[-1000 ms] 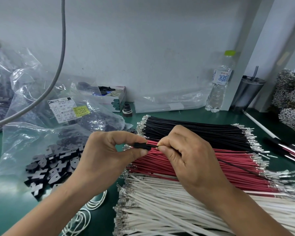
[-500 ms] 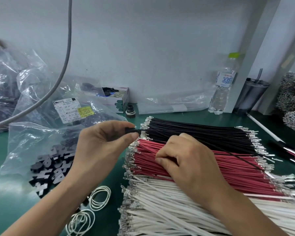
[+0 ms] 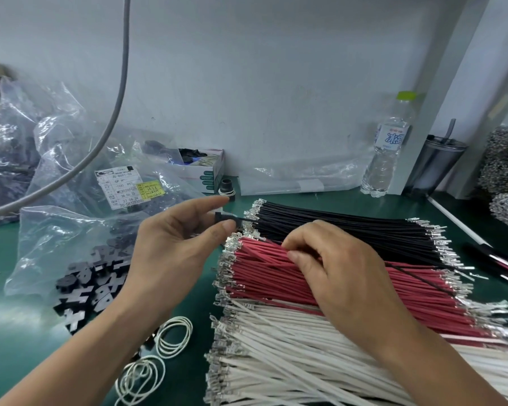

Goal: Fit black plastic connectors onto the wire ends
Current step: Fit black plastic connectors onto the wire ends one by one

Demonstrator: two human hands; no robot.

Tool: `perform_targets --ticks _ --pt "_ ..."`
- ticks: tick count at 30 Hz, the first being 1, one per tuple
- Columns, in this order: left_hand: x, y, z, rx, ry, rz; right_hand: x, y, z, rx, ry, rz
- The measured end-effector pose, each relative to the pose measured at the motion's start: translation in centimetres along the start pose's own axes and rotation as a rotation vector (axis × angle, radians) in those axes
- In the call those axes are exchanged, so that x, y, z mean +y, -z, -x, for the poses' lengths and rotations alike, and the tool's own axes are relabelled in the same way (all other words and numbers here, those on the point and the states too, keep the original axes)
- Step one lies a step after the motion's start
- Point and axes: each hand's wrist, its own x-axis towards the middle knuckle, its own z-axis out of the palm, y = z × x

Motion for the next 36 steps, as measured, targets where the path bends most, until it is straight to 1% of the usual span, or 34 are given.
perform_targets --ticks 3,9,15,20,24,29,34,36 --pt "0.4 0.1 0.0 -0.032 0.021 0.021 0.1 0.4 -0.1 0.043 0.006 -0.156" --pt "0.6 0.3 -0.2 -0.132 0.166 0.210 -0.4 0.6 0.2 0.178 0.063 -0.210" --pt "0.5 0.4 -0.2 -0.240 0.246 0.274 -0.7 0.7 0.2 0.199 0.067 -0.219" --pt "0.6 0.3 -0.1 -0.271 0.271 0.304 -0.9 0.8 0.2 0.198 0.087 -0.206" --pt "0.8 0.4 -0.1 -0.272 0.274 0.293 -1.1 1.0 0.1 0.207 0.160 -0.080" --pt "0.9 0.5 0.0 -0.274 0.232 0.208 -1.2 1.5 0.0 0.194 0.238 0.099" --pt "1.2 0.2 0.2 -0.267 0.204 0.110 -0.8 1.7 0.0 0.165 0.269 0.212" --pt "1.2 0.1 0.2 -0.254 0.214 0.124 -0.7 1.5 0.1 0.171 0.267 0.254"
